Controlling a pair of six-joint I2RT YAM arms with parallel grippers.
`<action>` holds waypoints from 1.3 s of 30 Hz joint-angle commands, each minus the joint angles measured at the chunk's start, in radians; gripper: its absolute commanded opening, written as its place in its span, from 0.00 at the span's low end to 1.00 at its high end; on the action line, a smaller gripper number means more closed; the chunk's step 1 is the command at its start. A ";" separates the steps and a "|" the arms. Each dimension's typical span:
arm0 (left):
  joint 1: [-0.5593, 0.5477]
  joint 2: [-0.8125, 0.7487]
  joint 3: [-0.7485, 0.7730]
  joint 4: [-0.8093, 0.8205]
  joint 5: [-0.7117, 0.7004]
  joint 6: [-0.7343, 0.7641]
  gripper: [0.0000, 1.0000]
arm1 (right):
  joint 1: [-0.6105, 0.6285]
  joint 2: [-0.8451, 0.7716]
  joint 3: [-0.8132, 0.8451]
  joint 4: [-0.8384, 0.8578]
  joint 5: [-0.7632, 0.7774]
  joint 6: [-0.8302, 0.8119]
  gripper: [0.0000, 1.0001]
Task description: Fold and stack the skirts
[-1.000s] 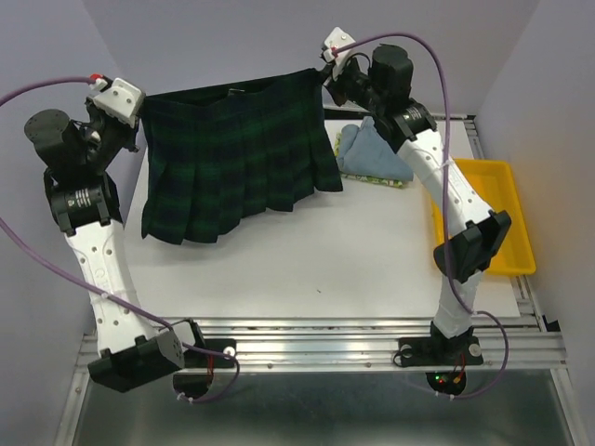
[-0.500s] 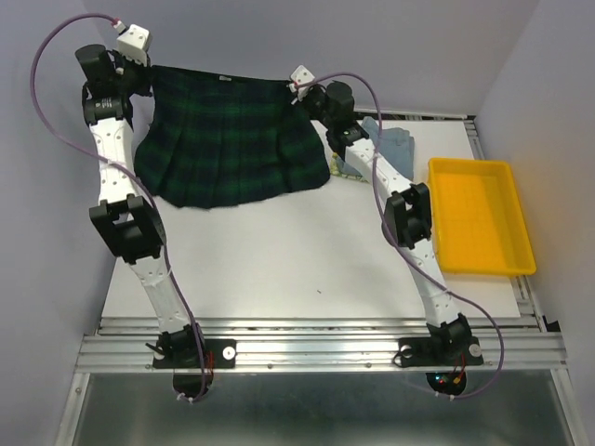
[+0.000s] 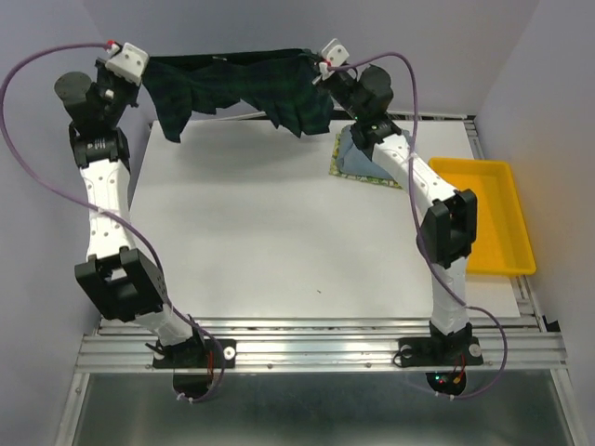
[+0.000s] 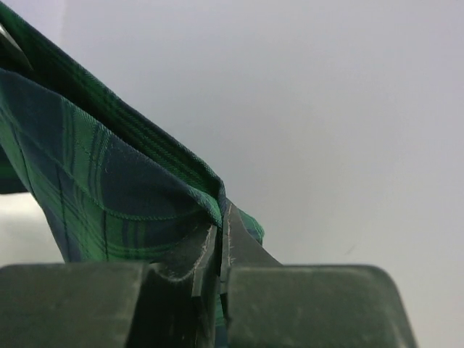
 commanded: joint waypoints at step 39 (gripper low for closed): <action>0.098 -0.847 -0.891 -1.315 0.097 1.241 0.44 | 0.080 -0.763 -1.075 -1.272 -0.427 -1.068 0.68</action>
